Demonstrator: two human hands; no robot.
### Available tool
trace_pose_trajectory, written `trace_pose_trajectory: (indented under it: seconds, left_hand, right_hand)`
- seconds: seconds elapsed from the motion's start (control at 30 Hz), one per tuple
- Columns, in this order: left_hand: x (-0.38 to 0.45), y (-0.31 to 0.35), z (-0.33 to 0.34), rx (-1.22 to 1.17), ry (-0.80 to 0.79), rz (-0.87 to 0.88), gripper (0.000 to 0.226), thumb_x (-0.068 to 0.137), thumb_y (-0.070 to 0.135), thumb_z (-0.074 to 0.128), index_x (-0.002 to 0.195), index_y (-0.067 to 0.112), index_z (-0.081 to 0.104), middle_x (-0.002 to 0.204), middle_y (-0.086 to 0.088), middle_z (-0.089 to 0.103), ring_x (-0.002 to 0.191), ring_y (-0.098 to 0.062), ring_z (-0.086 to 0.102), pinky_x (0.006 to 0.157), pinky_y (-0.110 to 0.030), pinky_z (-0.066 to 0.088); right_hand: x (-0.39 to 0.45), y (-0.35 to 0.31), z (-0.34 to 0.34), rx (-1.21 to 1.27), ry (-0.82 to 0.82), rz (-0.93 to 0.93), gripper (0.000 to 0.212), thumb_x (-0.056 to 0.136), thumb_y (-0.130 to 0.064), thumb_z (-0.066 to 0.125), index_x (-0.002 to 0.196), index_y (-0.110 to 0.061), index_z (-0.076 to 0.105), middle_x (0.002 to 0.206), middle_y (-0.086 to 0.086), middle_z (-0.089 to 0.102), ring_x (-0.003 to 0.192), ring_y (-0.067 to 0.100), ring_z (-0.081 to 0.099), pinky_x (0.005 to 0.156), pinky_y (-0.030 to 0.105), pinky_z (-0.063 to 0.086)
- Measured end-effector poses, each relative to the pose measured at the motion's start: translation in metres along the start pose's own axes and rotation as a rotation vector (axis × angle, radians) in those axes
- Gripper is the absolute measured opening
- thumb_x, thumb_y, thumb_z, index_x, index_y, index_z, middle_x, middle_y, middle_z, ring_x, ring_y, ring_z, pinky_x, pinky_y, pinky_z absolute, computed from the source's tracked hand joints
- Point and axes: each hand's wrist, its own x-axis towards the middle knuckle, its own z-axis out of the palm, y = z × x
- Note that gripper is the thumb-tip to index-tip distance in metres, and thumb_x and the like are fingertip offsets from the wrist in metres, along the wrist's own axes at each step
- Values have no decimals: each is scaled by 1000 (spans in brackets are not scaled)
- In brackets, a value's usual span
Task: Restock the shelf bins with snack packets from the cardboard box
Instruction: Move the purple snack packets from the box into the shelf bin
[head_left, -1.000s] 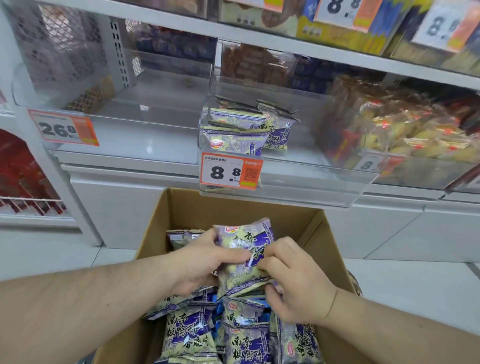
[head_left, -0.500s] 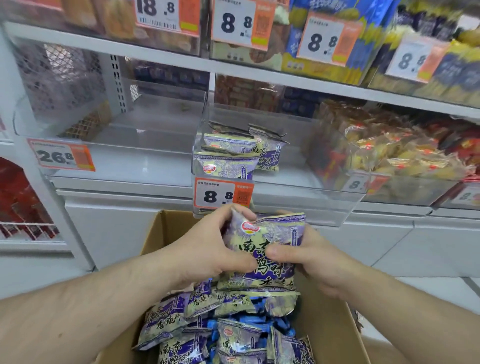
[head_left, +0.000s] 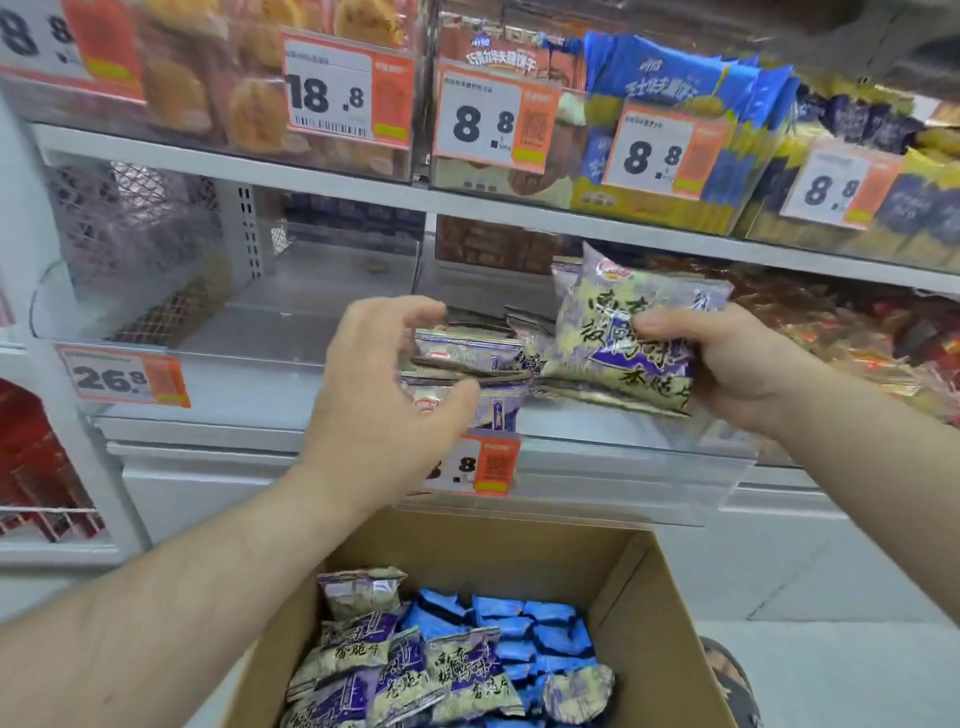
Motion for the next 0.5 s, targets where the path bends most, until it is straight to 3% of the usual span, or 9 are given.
trace_pose_trajectory:
  seconds: [0.1,0.17,0.23,0.3,0.37,0.43,0.5]
  left_hand:
    - [2,-26,5,151,54,-116,60,81,23,65,135,12,41,122,5,33,119,-24,43,106,-38,36]
    - [2,-31,11,165,-44,-275,64,91,20,60,146,7,29,139,-4,33,133,-25,34,113,-35,26]
    - [2,-30,18,66,-93,-425,64,96,23,53,151,12,21,150,-3,33,137,-18,33,112,-31,25]
    - [3,-32,22,-6,-77,-515,52,99,23,48,148,20,30,137,6,48,127,-15,46,100,-27,36]
    - [3,-36,23,40,-57,-501,31,99,20,45,128,31,52,109,10,63,106,-17,61,81,-27,44]
    - [3,-40,21,88,-57,-452,26,99,19,44,114,32,59,92,5,69,91,-23,65,74,-32,49]
    - [5,-41,20,113,-65,-436,25,99,19,43,112,32,60,88,3,69,88,-25,65,74,-37,52]
  right_hand:
    - [45,15,-15,-166,70,71,45,58,-4,79,103,-2,71,88,13,75,75,24,73,72,35,56]
    - [69,39,-14,-258,54,132,36,67,7,76,103,1,71,86,13,75,73,23,72,73,37,58]
    - [89,63,-6,-321,42,181,37,69,9,76,105,2,70,90,13,75,80,25,73,82,42,59]
    - [105,82,-1,-318,45,187,38,69,7,79,105,0,70,97,13,75,93,27,71,94,47,53]
    - [115,94,0,-301,90,194,40,67,1,83,104,-5,71,99,9,75,97,25,70,98,45,51]
    - [115,97,-2,-388,151,207,38,65,-15,89,100,-15,73,92,-1,75,87,16,68,83,34,54]
    - [110,96,-3,-474,198,262,37,66,-32,89,96,-21,71,85,-6,70,76,14,61,69,30,49]
